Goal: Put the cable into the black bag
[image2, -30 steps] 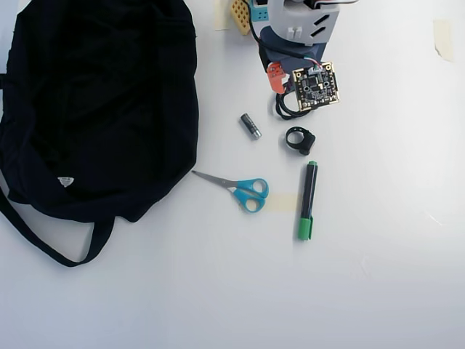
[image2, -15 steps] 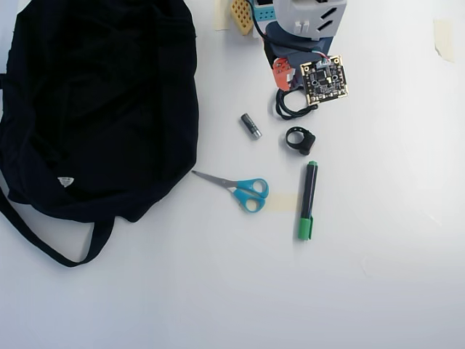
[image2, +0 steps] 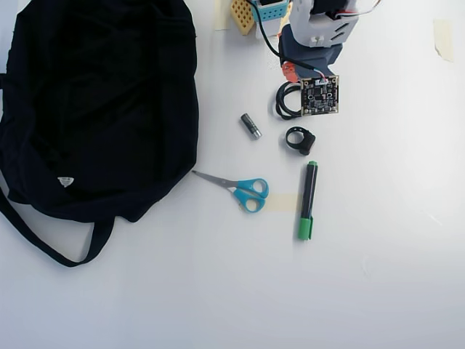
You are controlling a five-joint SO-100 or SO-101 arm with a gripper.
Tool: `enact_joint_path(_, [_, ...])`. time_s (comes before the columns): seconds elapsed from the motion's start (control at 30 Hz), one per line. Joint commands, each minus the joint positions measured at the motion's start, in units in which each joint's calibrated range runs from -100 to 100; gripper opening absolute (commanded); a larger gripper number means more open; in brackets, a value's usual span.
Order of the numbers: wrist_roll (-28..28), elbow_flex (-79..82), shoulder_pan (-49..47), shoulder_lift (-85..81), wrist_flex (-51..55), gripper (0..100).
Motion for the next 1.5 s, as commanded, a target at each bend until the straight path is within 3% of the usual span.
enact_joint_path(0.0, [-0.5, 1.7, -0.7, -2.2, 0.7, 2])
enact_joint_path(0.8, [-1.4, 33.4, -0.2, -13.7, -27.7, 2])
enact_joint_path(1.03, [-2.0, 34.1, -0.2, -15.1, -29.2, 3])
enact_joint_path(1.13, [-2.0, 34.2, -0.2, -15.1, -29.2, 10])
enact_joint_path(1.33, [-2.0, 34.2, -0.2, -15.1, -29.0, 38])
enact_joint_path(1.47, [-2.0, 34.3, -0.2, -15.1, -28.8, 50])
